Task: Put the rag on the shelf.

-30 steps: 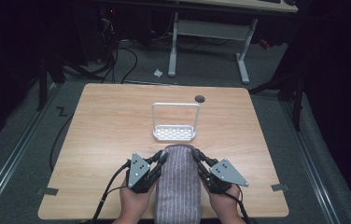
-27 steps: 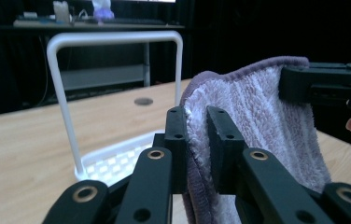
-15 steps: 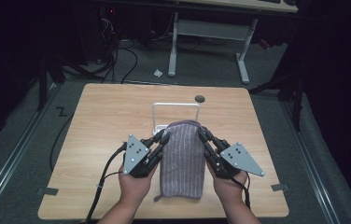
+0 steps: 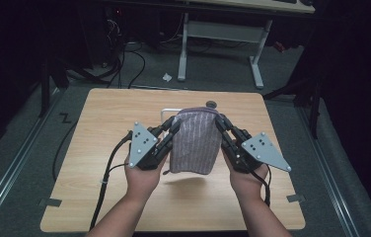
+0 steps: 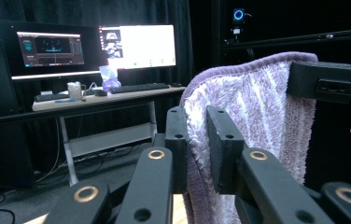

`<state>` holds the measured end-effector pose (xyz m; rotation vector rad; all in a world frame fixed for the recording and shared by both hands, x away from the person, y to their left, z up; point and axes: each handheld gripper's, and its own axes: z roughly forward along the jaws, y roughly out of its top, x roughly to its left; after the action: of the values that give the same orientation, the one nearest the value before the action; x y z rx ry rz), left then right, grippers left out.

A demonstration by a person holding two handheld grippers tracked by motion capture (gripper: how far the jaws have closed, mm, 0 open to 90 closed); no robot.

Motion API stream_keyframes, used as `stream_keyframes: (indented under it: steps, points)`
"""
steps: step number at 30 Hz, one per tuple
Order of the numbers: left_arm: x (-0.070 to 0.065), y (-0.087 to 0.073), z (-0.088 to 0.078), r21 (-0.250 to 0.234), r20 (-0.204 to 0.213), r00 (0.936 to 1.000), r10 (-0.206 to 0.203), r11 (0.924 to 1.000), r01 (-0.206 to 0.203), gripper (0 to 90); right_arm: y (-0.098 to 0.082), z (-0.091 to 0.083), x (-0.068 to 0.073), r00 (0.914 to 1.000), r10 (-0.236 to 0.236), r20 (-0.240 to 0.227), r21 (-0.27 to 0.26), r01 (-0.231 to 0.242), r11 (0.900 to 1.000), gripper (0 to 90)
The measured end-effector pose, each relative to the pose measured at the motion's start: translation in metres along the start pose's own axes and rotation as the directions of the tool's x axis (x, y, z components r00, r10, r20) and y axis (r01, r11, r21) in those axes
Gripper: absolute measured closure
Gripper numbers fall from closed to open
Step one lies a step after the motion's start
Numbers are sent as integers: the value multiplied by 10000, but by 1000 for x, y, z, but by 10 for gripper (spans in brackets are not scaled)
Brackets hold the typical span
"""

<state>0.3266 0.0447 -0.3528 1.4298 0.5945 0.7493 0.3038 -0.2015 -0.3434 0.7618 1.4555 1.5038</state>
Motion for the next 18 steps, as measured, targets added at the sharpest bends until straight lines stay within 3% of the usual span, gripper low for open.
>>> stream_keyframes:
  steps: [7,8,12,18]
  points:
    - [3,3,4,-12,83,10000,52,10000,-52,798,7,2,-3,10000,-49,36,5,49,10000,843]
    - [4,4,5,-117,65,9998,200,9997,-200,798,8,3,-5,9999,-105,57,13,105,9999,843]
    - [9,8,10,-117,211,9998,-17,9999,20,797,11,6,-8,10000,-35,87,79,34,10000,843]
    - [22,10,25,336,17,9996,-279,9990,279,797,13,18,-12,9999,164,47,317,-166,9994,844]
